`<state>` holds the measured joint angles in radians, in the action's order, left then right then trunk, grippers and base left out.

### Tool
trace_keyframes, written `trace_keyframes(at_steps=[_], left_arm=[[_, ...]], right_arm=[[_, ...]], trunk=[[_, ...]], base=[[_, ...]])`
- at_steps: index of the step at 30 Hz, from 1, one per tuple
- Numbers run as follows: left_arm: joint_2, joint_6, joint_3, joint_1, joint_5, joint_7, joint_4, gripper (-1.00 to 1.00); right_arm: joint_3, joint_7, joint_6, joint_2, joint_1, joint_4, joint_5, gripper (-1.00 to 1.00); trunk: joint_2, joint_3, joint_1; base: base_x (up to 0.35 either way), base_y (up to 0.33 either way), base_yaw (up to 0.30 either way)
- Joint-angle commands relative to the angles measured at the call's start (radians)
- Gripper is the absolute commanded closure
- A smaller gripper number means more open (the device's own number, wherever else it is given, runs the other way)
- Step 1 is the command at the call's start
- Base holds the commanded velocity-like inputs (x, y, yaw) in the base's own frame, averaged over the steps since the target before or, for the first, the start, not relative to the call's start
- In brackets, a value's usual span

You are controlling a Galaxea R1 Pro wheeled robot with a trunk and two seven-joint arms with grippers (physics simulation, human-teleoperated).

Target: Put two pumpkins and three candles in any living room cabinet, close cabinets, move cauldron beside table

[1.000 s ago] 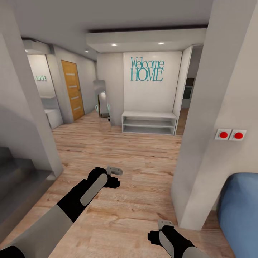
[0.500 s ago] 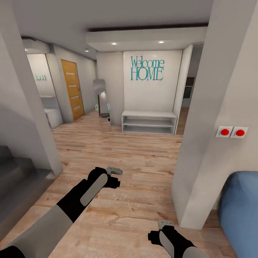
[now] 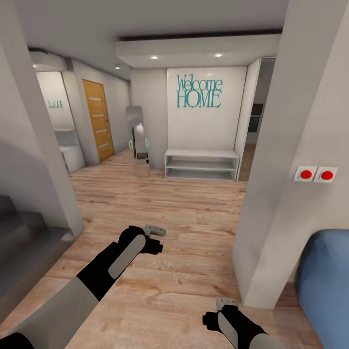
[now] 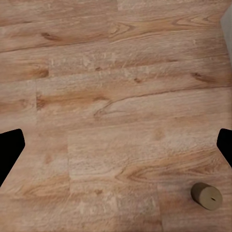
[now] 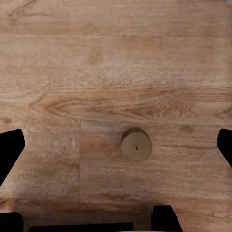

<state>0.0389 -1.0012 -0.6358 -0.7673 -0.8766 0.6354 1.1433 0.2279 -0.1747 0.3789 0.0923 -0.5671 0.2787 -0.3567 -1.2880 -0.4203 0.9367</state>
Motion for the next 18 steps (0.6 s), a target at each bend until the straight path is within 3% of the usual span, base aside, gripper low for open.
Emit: trace_keyframes(at_steps=[1,18], left_arm=[[0.001,0.0,-0.003,-0.001,-0.01,0.01,0.002,-1.0],[0.004,-0.011,-0.001,-0.001,-0.012,0.004,0.024,-1.0]], right_arm=[[0.008,-0.008,0.005,-0.001,0.0,0.002,-0.011,-1.0],[0.007,-0.008,-0.009,-0.003,0.0,0.002,-0.013,-1.0]], trunk=[[-0.008,-0.004,0.004],[-0.127,-0.058,0.069]], base=[[0.0,0.0,0.0],[0.0,0.0,0.0]])
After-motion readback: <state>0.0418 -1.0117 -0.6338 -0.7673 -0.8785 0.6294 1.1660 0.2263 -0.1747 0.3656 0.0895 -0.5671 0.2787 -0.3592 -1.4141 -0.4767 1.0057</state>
